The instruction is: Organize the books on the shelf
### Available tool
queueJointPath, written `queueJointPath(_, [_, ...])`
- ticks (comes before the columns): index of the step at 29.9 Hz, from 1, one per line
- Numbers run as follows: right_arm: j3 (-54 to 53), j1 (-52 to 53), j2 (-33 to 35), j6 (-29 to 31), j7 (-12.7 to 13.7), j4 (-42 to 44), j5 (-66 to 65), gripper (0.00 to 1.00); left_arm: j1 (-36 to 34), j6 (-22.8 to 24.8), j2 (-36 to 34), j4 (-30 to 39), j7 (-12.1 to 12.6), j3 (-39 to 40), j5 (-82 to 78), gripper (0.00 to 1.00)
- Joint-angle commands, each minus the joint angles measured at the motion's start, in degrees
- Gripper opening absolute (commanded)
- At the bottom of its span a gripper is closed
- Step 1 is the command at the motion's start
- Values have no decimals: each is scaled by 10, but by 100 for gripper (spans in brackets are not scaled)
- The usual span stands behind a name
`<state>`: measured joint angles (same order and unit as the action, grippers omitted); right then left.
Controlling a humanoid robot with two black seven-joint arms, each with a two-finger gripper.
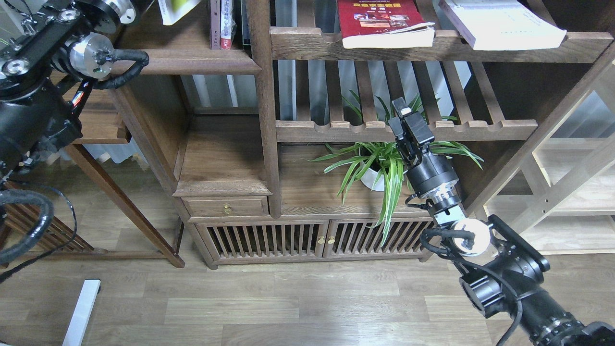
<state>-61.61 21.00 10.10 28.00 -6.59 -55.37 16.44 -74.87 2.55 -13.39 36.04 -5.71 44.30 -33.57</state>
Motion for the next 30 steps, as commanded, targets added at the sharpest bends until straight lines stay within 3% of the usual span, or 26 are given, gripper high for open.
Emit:
queueJointPath(1, [0, 0, 0, 0, 0, 0, 0, 81, 6, 0, -2, -1, -1, -7, 0, 19])
queueJointPath(16, [-7, -3, 2, 0, 0, 0, 1, 81, 10, -3, -7, -4, -20, -19, 0, 19])
queueJointPath(30, [-7, -6, 4, 0, 3, -4, 1, 81, 1, -3, -1, -26, -65, -12, 10, 16])
